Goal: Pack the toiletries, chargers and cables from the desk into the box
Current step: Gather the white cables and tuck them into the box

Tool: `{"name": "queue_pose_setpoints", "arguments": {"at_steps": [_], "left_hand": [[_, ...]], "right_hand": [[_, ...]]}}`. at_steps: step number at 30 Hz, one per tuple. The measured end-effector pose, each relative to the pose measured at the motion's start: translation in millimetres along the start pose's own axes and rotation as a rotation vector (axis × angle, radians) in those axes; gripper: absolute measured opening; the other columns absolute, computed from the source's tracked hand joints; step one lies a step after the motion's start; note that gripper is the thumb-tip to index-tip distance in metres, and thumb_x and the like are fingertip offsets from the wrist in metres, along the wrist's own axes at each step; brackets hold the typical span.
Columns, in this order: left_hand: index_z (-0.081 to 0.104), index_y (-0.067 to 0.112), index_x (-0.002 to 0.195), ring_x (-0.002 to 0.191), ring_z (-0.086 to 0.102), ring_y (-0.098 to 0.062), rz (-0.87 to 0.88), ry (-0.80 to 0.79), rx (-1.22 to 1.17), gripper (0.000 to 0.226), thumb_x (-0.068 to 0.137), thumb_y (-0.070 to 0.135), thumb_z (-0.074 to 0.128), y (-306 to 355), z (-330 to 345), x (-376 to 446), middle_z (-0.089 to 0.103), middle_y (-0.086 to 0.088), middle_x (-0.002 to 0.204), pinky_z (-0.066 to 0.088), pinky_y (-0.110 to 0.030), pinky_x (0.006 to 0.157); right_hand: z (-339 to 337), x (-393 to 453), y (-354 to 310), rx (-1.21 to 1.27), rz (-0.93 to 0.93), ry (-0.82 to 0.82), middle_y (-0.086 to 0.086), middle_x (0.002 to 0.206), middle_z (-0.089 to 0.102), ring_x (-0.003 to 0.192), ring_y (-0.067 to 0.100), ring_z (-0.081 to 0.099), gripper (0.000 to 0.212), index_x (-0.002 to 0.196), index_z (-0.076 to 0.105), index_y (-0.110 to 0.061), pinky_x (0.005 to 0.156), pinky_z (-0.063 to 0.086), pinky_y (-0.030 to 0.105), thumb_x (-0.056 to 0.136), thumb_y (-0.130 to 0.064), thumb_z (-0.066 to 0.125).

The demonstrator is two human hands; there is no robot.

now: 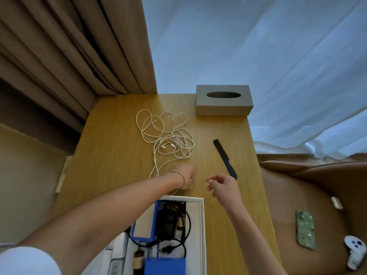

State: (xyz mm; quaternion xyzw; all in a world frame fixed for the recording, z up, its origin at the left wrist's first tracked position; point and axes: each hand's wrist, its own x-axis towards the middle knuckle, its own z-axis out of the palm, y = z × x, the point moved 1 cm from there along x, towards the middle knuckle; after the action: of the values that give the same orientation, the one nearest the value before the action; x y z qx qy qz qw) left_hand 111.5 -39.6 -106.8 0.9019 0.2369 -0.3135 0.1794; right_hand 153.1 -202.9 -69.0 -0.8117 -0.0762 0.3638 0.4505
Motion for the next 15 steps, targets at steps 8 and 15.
{"name": "queue_pose_setpoints", "arguments": {"at_steps": [8,15], "left_hand": [[0.069,0.012,0.086,0.068,0.061,-0.009,-0.028,0.085,-0.486,0.015,0.089,0.026,0.072,-5,-16,-4,0.065,0.003,0.076,0.054,-0.027,0.066],[0.071,0.009,0.096,0.077,0.07,-0.021,0.199,0.263,-1.416,0.023,0.101,0.02,0.052,-29,-78,-90,0.07,-0.002,0.075,0.06,-0.034,0.078]], "right_hand": [[-7,2,-2,-0.012,-0.047,-0.005,-0.001,0.077,0.073,0.064,0.012,0.062,0.019,0.092,0.073,-0.025,0.062,0.053,0.033,0.099,-0.015,0.06],[25,-28,-67,0.115,-0.333,-0.25,-0.016,0.115,0.073,0.11,-0.002,0.065,0.03,0.127,0.066,-0.029,0.091,0.054,0.022,0.098,-0.022,0.062]]}}
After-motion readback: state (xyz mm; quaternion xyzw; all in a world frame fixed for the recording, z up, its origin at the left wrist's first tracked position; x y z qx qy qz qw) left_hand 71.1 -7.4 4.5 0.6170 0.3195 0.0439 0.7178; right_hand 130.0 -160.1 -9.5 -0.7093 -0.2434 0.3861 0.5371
